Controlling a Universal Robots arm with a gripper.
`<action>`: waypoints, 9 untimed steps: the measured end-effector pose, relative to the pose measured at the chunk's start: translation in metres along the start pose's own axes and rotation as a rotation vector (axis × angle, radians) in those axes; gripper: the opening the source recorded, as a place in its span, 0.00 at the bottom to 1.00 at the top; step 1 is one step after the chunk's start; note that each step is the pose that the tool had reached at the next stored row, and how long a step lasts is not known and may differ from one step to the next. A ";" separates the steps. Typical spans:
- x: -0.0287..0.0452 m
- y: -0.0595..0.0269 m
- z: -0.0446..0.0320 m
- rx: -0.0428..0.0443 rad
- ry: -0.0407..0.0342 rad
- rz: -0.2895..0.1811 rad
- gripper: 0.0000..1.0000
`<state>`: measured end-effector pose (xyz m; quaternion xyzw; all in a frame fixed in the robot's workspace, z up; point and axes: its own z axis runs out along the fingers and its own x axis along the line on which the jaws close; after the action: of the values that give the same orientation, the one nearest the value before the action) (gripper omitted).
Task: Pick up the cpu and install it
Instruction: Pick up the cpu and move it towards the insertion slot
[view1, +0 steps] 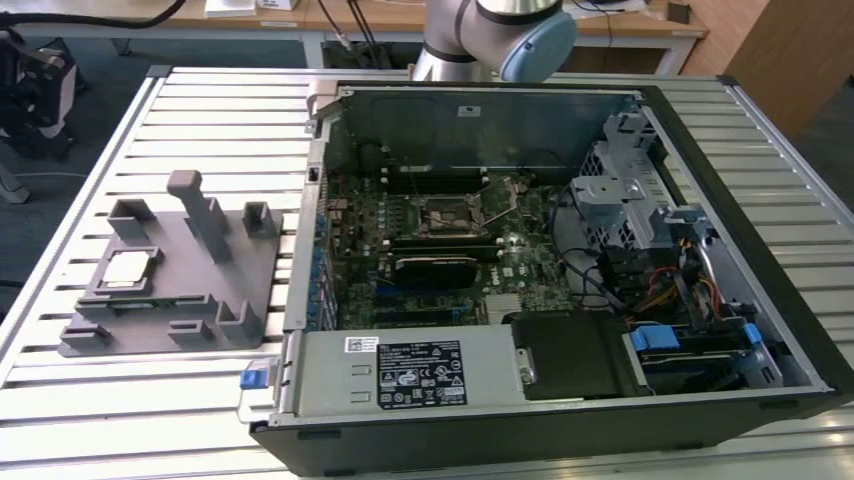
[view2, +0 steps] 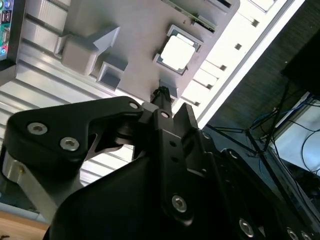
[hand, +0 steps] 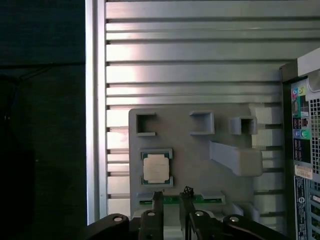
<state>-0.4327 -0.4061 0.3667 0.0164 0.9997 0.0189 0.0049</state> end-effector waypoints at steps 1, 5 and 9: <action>0.0008 0.0000 0.0015 0.0001 0.0009 -0.005 0.29; 0.0033 -0.0004 0.0070 0.0002 0.0063 -0.027 0.41; 0.0039 -0.0006 0.0131 0.0002 0.0121 -0.053 0.53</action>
<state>-0.4365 -0.4060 0.3535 -0.0103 0.9998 0.0188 -0.0006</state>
